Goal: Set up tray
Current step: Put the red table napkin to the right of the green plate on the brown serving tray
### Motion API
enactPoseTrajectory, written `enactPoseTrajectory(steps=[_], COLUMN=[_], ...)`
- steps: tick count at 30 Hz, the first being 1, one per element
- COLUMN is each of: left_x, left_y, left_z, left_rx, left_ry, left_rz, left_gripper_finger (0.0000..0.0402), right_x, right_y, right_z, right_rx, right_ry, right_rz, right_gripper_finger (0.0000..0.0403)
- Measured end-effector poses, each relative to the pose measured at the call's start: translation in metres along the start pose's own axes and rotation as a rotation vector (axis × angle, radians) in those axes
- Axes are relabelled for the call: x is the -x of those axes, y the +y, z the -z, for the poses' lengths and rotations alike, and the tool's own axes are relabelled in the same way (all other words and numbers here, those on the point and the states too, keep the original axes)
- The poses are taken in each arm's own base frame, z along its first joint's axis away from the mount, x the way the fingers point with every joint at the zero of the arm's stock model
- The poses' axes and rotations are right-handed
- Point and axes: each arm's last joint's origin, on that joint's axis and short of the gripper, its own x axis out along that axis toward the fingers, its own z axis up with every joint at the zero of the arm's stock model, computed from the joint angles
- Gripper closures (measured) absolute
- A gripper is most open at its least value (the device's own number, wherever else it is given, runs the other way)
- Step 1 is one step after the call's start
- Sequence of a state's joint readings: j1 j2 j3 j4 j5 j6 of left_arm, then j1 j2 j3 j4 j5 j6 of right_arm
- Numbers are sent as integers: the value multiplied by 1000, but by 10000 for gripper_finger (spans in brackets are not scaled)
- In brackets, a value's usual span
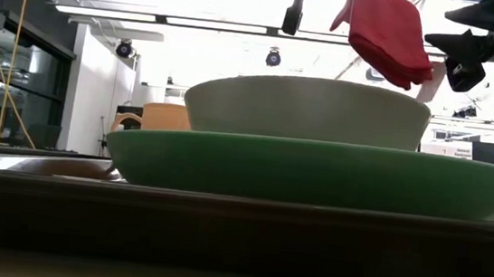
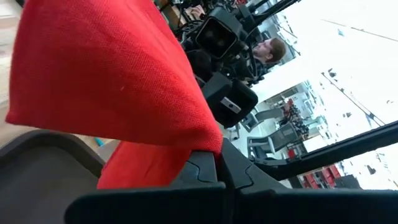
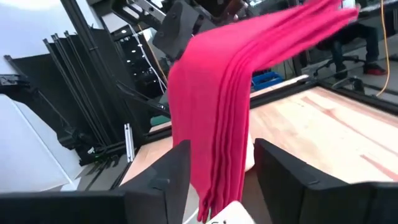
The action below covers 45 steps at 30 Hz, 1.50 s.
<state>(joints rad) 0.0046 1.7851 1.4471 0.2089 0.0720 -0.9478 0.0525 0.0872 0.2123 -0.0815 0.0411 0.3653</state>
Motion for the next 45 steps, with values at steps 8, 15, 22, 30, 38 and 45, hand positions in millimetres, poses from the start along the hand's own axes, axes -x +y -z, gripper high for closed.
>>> enactPoseTrajectory(steps=[8, 15, 22, 30, 38, 45], left_x=[0, -1, -1, -1, -1, -1], left_y=[-5, -11, -14, -13, -10, -10], left_z=[6, 12, 16, 16, 17, 17], left_rx=[-3, -2, 4, 4, 5, 20], left_ry=[2, -12, -20, -19, 0, -2], left_rz=[10, 21, 15, 7, -23, -24], left_gripper_finger=[389, 389, 389, 389, 389, 390], right_x=[-7, -11, -16, -19, -20, -20], right_y=[1, 1, 3, 4, 6, 6], right_z=[0, -1, -3, -3, -5, -5], right_rx=[-7, 7, 6, 5, -4, -12], right_ry=[8, 9, -3, 6, -6, -4], right_rz=[-6, -12, -41, -74, -110, -111], right_gripper_finger=[227, 225, 224, 224, 224, 224])
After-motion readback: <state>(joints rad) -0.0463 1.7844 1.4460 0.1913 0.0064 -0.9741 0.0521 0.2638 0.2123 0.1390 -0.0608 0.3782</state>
